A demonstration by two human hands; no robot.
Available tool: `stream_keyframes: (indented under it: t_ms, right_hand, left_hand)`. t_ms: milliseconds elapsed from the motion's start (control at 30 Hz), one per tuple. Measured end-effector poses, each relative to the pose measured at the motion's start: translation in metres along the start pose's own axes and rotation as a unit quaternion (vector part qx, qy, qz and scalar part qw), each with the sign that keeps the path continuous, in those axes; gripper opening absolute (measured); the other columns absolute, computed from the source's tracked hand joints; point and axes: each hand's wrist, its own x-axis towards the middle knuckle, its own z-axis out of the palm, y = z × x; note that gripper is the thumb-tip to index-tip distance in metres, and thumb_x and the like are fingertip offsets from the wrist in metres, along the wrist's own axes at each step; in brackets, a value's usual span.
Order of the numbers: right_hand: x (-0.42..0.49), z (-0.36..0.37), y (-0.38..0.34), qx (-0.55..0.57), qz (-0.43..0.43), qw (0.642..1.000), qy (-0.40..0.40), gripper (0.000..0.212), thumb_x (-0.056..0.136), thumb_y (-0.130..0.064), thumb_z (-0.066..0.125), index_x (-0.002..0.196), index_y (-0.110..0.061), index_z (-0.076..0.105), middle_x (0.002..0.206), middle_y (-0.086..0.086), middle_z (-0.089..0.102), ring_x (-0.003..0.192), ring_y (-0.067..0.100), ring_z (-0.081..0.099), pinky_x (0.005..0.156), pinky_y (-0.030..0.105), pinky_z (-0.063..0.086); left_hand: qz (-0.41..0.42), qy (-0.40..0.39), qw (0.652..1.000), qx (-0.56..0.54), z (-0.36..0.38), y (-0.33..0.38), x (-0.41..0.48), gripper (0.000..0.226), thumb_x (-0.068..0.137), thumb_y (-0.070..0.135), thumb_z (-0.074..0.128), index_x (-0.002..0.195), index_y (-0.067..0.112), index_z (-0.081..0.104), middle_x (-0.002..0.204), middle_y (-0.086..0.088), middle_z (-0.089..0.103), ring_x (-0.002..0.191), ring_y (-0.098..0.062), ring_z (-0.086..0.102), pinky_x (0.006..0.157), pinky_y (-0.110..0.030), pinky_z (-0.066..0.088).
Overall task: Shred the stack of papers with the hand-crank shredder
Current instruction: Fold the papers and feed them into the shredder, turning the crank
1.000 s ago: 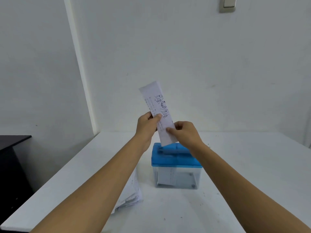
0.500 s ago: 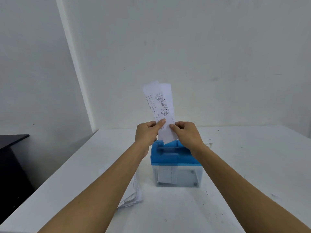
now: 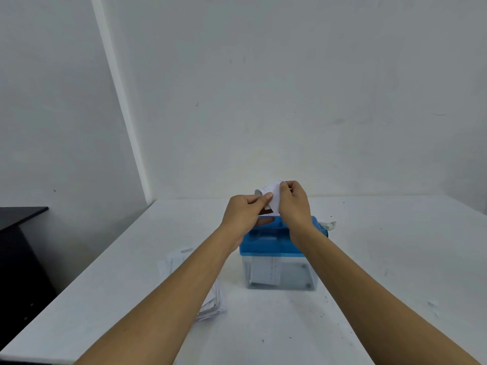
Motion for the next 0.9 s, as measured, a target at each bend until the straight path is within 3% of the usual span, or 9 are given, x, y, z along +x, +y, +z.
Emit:
stream_keyframes:
  t_ms: [167, 267, 367, 467, 600, 667, 733, 800, 900]
  right_hand:
    - [-0.004, 0.003, -0.004, 0.006, 0.005, 1.000, -0.022, 0.021, 0.108, -0.033, 0.030, 0.114, -0.021, 0.047, 0.098, -0.007, 0.053, 0.083, 0.007, 0.050, 0.069, 0.023, 0.041]
    - [-0.006, 0.002, -0.005, -0.007, -0.010, 1.000, -0.029, 0.022, 0.108, -0.031, 0.030, 0.116, -0.020, 0.048, 0.101, -0.005, 0.053, 0.085, 0.008, 0.051, 0.072, 0.023, 0.042]
    - [-0.007, 0.002, -0.005, -0.012, -0.022, 0.999, -0.039, 0.022, 0.107, -0.028, 0.033, 0.118, -0.017, 0.050, 0.104, -0.004, 0.056, 0.086, 0.007, 0.053, 0.069, 0.021, 0.043]
    - [-0.008, -0.001, -0.008, -0.004, -0.009, 0.999, -0.051, 0.020, 0.105, -0.027, 0.042, 0.115, -0.015, 0.055, 0.106, -0.001, 0.062, 0.088, 0.009, 0.057, 0.068, 0.022, 0.046]
    - [-0.003, -0.008, -0.012, 0.015, 0.026, 0.996, -0.080, 0.024, 0.095, -0.035, 0.064, 0.099, -0.012, 0.069, 0.102, 0.008, 0.072, 0.094, 0.022, 0.066, 0.086, 0.036, 0.055]
    - [-0.001, -0.012, -0.013, 0.029, 0.039, 0.995, -0.082, 0.023, 0.093, -0.033, 0.069, 0.097, -0.011, 0.071, 0.100, 0.009, 0.074, 0.094, 0.024, 0.069, 0.090, 0.039, 0.057]
    - [0.002, -0.013, -0.013, 0.017, 0.033, 0.995, -0.088, 0.022, 0.091, -0.032, 0.071, 0.096, -0.011, 0.073, 0.099, 0.007, 0.074, 0.094, 0.025, 0.069, 0.084, 0.036, 0.058]
    - [0.002, -0.015, -0.015, -0.019, 0.013, 0.995, -0.095, 0.023, 0.092, -0.032, 0.070, 0.098, -0.010, 0.073, 0.099, 0.004, 0.074, 0.088, 0.020, 0.067, 0.069, 0.024, 0.052]
    - [0.002, -0.019, -0.012, -0.085, -0.028, 0.991, -0.100, 0.019, 0.092, -0.030, 0.070, 0.093, -0.011, 0.074, 0.090, 0.001, 0.073, 0.079, 0.014, 0.065, 0.061, 0.017, 0.048]
  left_hand:
    - [0.036, 0.001, 0.989, 0.146, -0.004, 0.003, -0.002, 0.028, 0.100, 0.038, 0.057, 0.105, 0.016, 0.073, 0.101, 0.000, 0.070, 0.092, -0.016, 0.068, 0.076, -0.028, 0.062]
    - [0.035, -0.017, 0.984, 0.172, -0.007, 0.005, -0.003, 0.032, 0.101, 0.039, 0.056, 0.109, 0.012, 0.071, 0.102, -0.001, 0.068, 0.092, -0.016, 0.064, 0.078, -0.028, 0.061]
    - [0.043, -0.009, 0.988, 0.150, -0.011, 0.007, -0.002, 0.032, 0.096, 0.032, 0.067, 0.114, 0.006, 0.070, 0.106, -0.004, 0.072, 0.098, -0.020, 0.068, 0.081, -0.032, 0.062]
    - [0.052, 0.021, 0.992, 0.114, -0.016, 0.010, -0.001, 0.018, 0.090, 0.025, 0.075, 0.107, 0.017, 0.075, 0.101, 0.001, 0.076, 0.095, -0.017, 0.072, 0.079, -0.027, 0.061]
    - [0.039, 0.008, 0.985, 0.169, -0.023, 0.013, -0.003, 0.010, 0.089, 0.032, 0.075, 0.088, 0.022, 0.076, 0.092, 0.003, 0.075, 0.082, -0.010, 0.070, 0.069, -0.018, 0.058]
    - [0.020, -0.005, 0.983, 0.184, -0.025, 0.014, -0.004, 0.013, 0.090, 0.035, 0.073, 0.088, 0.023, 0.075, 0.090, 0.006, 0.073, 0.082, -0.010, 0.068, 0.063, -0.016, 0.055]
    - [0.009, -0.010, 0.979, 0.203, -0.026, 0.013, -0.003, 0.021, 0.091, 0.037, 0.071, 0.097, 0.017, 0.076, 0.091, 0.007, 0.071, 0.085, -0.013, 0.066, 0.068, -0.021, 0.057]
    - [0.000, -0.012, 0.971, 0.239, -0.028, 0.011, -0.001, 0.022, 0.091, 0.038, 0.072, 0.089, 0.016, 0.074, 0.089, 0.001, 0.071, 0.084, -0.018, 0.063, 0.080, -0.033, 0.058]
    - [0.002, -0.014, 0.963, 0.268, -0.029, 0.006, 0.002, 0.017, 0.091, 0.032, 0.073, 0.093, 0.016, 0.074, 0.092, 0.000, 0.072, 0.087, -0.024, 0.065, 0.083, -0.035, 0.056]
